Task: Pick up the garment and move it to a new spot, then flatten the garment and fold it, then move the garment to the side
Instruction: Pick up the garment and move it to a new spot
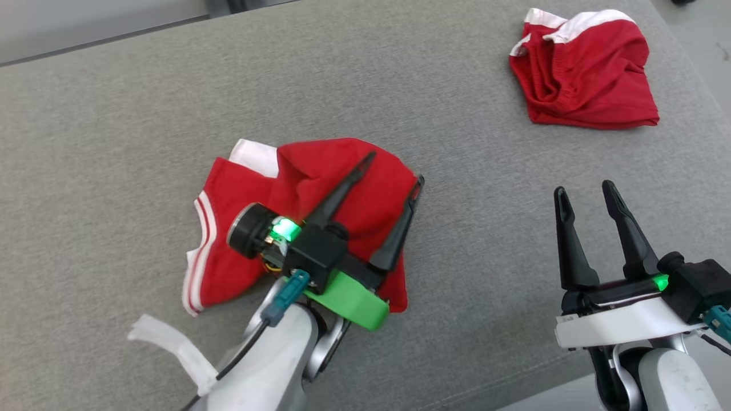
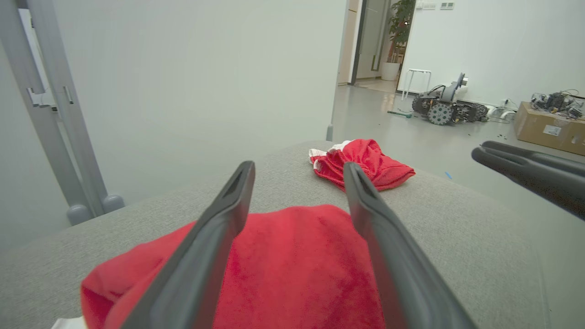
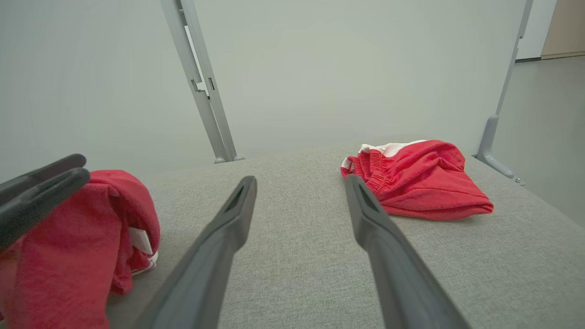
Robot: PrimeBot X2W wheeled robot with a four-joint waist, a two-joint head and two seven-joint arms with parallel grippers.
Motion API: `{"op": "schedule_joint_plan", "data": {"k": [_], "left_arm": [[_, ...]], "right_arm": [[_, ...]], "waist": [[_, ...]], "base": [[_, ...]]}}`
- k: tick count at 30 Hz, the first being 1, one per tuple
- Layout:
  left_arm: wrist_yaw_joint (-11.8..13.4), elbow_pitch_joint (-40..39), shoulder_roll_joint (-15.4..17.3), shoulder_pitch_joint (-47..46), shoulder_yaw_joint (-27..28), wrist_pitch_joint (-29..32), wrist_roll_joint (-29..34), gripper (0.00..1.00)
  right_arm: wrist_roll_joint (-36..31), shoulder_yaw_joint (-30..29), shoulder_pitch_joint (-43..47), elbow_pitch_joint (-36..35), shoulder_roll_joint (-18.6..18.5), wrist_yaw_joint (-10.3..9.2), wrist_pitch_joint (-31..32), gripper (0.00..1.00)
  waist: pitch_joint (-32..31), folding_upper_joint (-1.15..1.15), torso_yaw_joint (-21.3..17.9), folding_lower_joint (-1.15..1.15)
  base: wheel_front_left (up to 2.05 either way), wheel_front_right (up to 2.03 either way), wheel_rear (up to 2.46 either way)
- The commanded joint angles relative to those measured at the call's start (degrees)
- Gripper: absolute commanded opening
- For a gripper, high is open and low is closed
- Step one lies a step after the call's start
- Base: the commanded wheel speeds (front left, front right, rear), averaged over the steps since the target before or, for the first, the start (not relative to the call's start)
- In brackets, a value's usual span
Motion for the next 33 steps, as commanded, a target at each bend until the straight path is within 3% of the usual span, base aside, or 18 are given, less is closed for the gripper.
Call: {"op": "schedule_joint_plan", "data": {"k": [1,16,23,33], "left_arm": [[1.2,-1.6,0.5,0.6,1.1,-0.6,-0.4,1.00],[11.3,-7.2,8.0,11.7,16.1,-2.0,-5.0,1.00],[12.5,-5.8,11.4,17.6,20.4,-2.4,-6.7,1.00],[12.5,-4.9,12.2,22.9,19.5,-2.2,-6.8,1.00]], "right_arm": [[-0.4,-0.2,-0.2,-0.4,-0.4,0.01,0.3,1.00],[-1.6,-1.4,3.2,-3.2,-1.6,0.01,4.3,1.00],[-1.5,-1.4,4.8,-3.3,-1.4,0.01,5.6,1.00],[-1.7,-1.3,8.5,-1.7,-1.1,0.01,6.8,1.00]], "waist": [[-2.7,0.00,4.1,0.00],[-7.7,0.00,14.0,0.00],[-10.0,0.00,14.8,0.00],[-13.8,0.00,13.3,0.00]], "base": [[0.00,0.00,0.00],[0.00,0.00,0.00],[0.00,0.00,0.00],[0.00,0.00,0.00]]}}
